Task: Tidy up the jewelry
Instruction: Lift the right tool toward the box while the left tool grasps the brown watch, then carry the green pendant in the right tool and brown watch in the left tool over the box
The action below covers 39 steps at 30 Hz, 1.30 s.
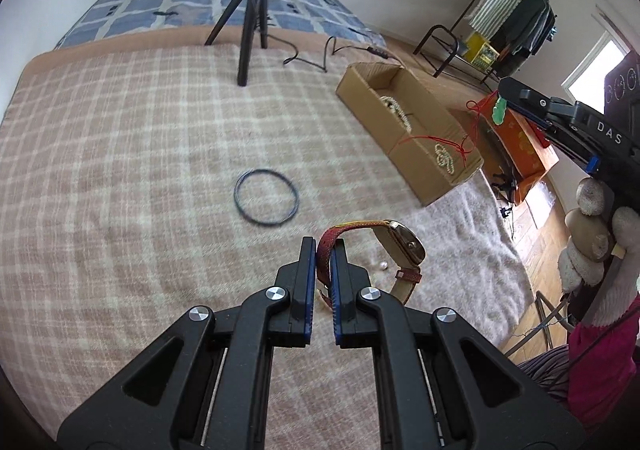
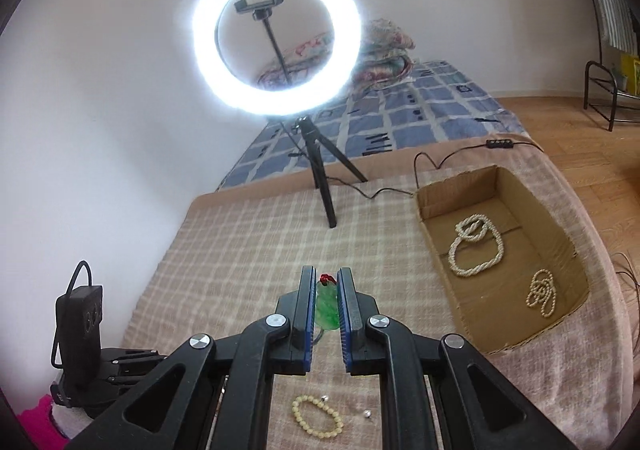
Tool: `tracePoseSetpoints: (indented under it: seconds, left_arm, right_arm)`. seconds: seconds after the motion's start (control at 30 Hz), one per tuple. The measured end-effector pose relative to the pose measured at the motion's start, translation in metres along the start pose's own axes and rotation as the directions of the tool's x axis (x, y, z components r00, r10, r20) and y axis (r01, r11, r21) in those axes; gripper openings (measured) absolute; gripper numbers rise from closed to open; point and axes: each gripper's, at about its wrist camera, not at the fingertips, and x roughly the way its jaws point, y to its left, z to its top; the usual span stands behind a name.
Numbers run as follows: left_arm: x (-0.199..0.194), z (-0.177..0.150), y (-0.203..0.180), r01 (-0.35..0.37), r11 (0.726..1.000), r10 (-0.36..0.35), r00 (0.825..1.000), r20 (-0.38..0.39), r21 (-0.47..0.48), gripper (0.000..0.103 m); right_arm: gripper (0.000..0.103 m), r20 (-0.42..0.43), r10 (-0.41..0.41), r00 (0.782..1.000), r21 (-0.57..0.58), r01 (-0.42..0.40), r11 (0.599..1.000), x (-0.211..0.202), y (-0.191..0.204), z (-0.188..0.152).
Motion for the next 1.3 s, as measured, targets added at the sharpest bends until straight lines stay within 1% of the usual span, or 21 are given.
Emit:
tracePoseSetpoints:
  seconds: [0.2, 0.37, 0.57, 0.8, 1.0, 1.3]
  left_arm:
    - [0.010, 0.024, -0.028, 0.019, 0.999, -0.020, 1.000, 0.019, 0.046, 0.005]
    - [0.033, 0.042, -0.053, 0.045, 0.996, -0.047, 0.999, 0.013, 0.083, 0.005]
    - [0.062, 0.063, -0.081, 0.083, 0.992, -0.084, 0.996, 0.011, 0.095, 0.005]
    - [0.099, 0.083, -0.106, 0.109, 0.989, -0.110, 0.994, 0.006, 0.100, 0.005]
    - [0.126, 0.094, -0.121, 0.129, 0.988, -0.129, 0.992, -0.005, 0.088, 0.005]
    - [0.160, 0.103, -0.144, 0.147, 0.985, -0.146, 0.989, -0.019, 0.089, 0.005]
  right_arm:
    - [0.008, 0.039, -0.057, 0.998, 0.013, 0.057, 0.998, -0.015, -0.029, 0.018]
    - [0.008, 0.059, -0.110, 0.992, 0.007, 0.110, 0.994, -0.021, -0.053, 0.032]
    - [0.008, 0.059, -0.162, 0.985, 0.007, 0.162, 0.987, -0.014, -0.082, 0.046]
    - [0.008, 0.050, -0.209, 0.977, -0.019, 0.210, 0.978, 0.013, -0.108, 0.063]
    - [0.008, 0.043, -0.197, 0.979, 0.003, 0.197, 0.980, 0.034, -0.130, 0.072]
    - [0.008, 0.025, -0.176, 0.984, 0.048, 0.175, 0.983, 0.062, -0.163, 0.075]
